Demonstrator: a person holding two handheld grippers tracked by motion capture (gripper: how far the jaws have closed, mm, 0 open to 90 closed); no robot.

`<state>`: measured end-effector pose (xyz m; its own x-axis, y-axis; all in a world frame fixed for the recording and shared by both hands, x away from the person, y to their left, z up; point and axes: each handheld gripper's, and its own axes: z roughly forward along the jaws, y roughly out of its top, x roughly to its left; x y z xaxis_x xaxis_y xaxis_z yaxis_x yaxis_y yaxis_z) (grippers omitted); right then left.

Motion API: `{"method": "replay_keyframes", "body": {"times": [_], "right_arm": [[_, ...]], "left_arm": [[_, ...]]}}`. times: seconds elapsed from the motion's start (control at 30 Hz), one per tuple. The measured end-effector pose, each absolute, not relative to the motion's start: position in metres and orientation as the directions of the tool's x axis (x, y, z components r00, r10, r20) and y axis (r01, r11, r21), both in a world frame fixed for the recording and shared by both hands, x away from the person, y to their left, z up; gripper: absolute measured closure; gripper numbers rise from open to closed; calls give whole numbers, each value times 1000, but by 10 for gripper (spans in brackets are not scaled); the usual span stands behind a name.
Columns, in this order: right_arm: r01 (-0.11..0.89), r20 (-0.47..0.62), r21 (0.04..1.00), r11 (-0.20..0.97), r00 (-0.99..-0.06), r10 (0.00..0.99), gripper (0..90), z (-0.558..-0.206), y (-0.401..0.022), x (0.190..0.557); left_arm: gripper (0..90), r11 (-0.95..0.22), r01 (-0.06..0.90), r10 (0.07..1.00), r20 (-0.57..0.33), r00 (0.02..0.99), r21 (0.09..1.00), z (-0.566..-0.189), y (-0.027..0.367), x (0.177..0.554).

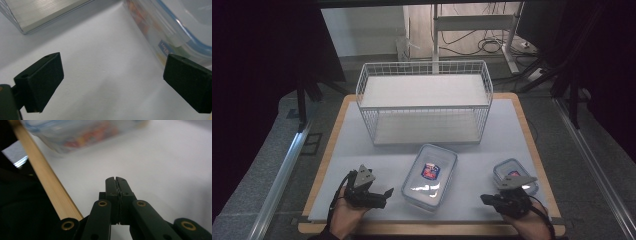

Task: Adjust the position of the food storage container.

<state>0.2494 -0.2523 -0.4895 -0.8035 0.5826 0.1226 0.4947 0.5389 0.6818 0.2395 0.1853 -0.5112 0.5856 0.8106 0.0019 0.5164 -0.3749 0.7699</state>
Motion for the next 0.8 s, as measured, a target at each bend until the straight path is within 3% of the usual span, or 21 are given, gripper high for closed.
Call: {"method": "replay_keyframes", "body": {"times": [0.27,0.47,0.8], "right_arm": [[443,169,695,566,-866,471,891,-505,-207,261],[380,165,693,613,-911,379,890,-512,-165,261],[336,148,684,647,-933,328,893,-517,-118,270]], "left_arm": [[103,-359,490,822,21,569,795,-506,191,236],[137,-324,505,832,-13,554,800,-507,195,238],[210,-265,526,847,-65,527,809,-505,205,239]]}}
